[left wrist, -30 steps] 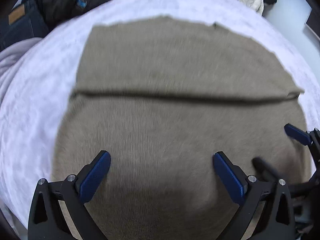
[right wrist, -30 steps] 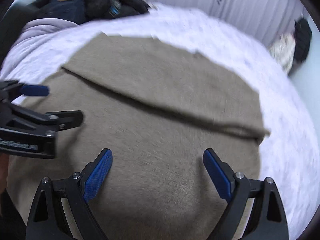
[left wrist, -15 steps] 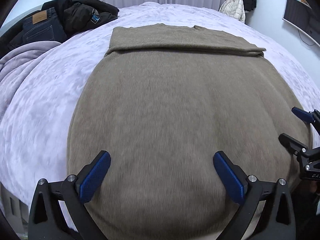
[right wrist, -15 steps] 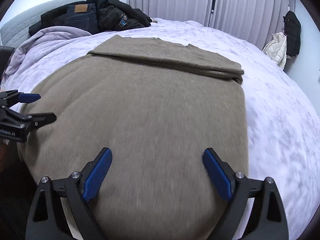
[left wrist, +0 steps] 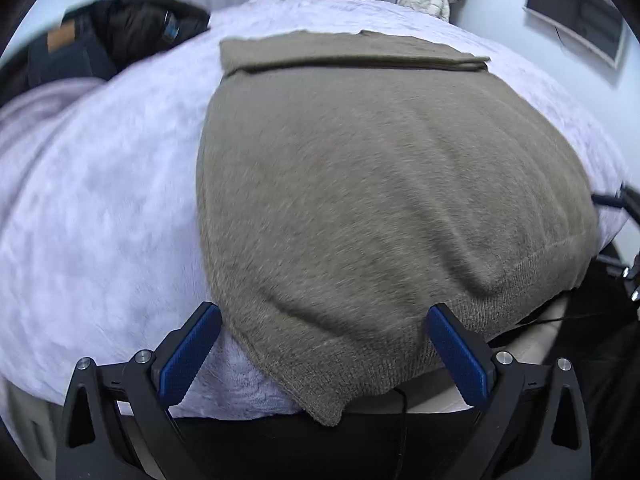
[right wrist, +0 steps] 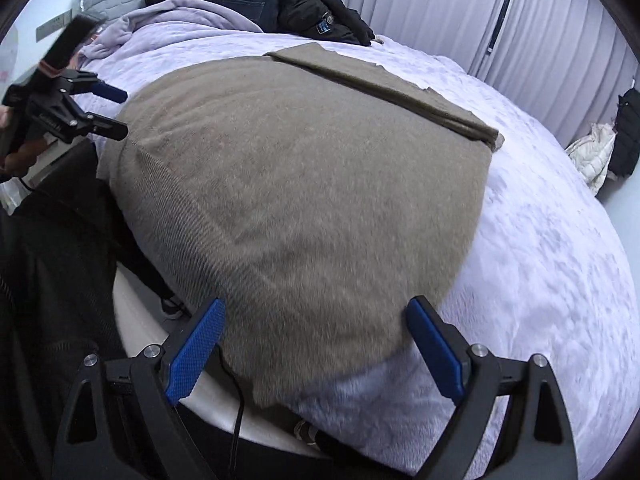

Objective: Fold small clothes
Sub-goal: 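Close both tools on the sweater hem edge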

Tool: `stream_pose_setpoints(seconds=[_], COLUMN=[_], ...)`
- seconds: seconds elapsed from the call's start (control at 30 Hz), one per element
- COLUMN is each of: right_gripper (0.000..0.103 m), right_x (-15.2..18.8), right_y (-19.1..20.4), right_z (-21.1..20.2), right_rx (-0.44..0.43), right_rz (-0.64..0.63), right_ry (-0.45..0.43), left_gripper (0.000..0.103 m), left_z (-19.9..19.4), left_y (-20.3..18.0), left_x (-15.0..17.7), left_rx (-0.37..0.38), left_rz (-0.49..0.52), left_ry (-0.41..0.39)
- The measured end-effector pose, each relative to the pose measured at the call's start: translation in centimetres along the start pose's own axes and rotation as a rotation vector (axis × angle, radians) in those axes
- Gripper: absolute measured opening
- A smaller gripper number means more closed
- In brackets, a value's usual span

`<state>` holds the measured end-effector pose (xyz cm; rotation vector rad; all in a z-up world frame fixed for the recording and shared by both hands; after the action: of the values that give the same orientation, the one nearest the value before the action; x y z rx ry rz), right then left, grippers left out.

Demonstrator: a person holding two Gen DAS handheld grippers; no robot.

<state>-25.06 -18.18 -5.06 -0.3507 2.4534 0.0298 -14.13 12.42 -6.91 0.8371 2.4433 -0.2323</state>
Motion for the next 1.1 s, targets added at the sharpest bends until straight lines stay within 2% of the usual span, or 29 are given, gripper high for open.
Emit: stream_pose_setpoints(seconds=[0.07,0.17,0.37,0.6,0.7,0.77,0.83,1.1], right_gripper=[0.094,0.094,0.094,0.09,0.089,0.085,0.076,0.076], right_x=[0.6,1.2,0.8,0.5,0.1,-0.1,-0.1,0.0], right_y=[-0.8,-1.5,-0.4,0.3,0.3,0.5,0.5,0.5], right_z=[-0.3,-0.3,0.7,1.1,1.4,1.3,1.1,1.5], right_rx=[-0.016,-0.058,-0.175,-0.174,-0.182,-0.183,-0.185,-0.232], right_rz=[0.047,0.107,0.177,0.172,0.184,0.176,0.169,0.194], right_ry=[0.027,0.042,-0.001,-0.03,-0.031,-0.036,-0.038,-0.006], left_gripper=[0.103,0.103,0.103,0.103,0.103,0.103,0.103,0.103], left_z=[0.3,0.6,0.2,0.7,0.6,0.4,0.4,1.0], left_y=[0.5,0.6,0.7,0.3,0.1,0.1,-0.2,-0.6], left_x=[0.4,0.8,1.3,1.5,1.2,1.2,1.5,1.7], left_rx=[0.042,0.067,0.111,0.111,0.136,0.151,0.161,0.175], left_rz=[-0.046,-0.067,-0.084,-0.087,-0.123,-0.138,-0.143,-0.156], left_ry=[-0.013,-0.037,-0.065,-0.071,-0.087,-0.094,-0.089,-0.054])
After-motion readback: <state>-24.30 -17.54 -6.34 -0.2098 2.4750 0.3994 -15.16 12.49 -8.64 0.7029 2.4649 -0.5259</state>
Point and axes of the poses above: each gripper's, at about its wrist camera, not at the fingertips, and z roughly the way its jaws point, y to its left, x to its underside, the point moved 8 cm from there along z, roughly the way its jaws point, and after that the axes turned 11 degrees about z, right-handed, at the moved point
